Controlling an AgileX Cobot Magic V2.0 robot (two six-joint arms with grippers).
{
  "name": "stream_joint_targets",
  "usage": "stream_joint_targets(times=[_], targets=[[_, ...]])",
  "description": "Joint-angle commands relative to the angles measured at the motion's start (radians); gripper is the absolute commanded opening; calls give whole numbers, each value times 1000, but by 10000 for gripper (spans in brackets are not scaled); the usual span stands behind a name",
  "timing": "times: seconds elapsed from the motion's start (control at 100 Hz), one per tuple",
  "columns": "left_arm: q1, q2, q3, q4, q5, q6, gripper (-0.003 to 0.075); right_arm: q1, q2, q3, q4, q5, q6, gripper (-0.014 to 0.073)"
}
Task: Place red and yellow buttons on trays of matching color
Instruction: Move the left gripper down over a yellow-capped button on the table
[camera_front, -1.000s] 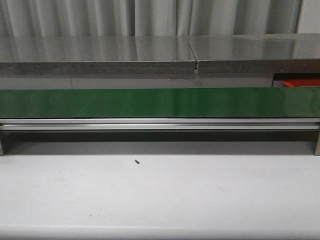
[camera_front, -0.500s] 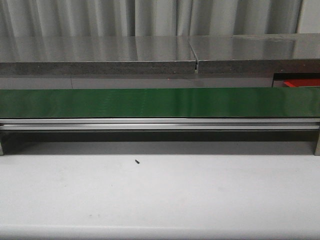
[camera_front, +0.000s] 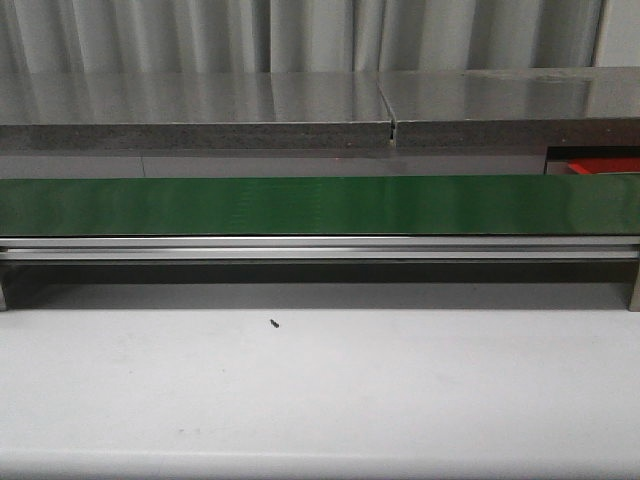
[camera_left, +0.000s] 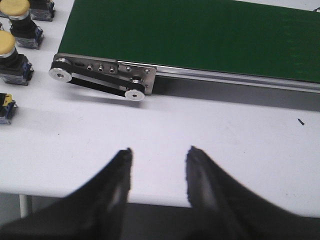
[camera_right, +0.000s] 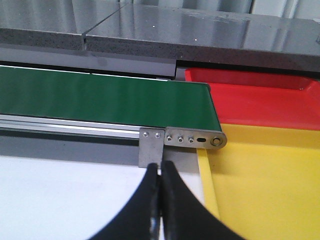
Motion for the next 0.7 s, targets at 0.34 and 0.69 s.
stream_joint_targets(times=[0.34, 0.69], targets=[[4, 13, -39, 7, -93, -5, 638, 3, -17, 0, -9, -78, 0, -68], [270, 253, -131, 68, -105, -124, 638, 3, -17, 0, -9, -78, 0, -68]])
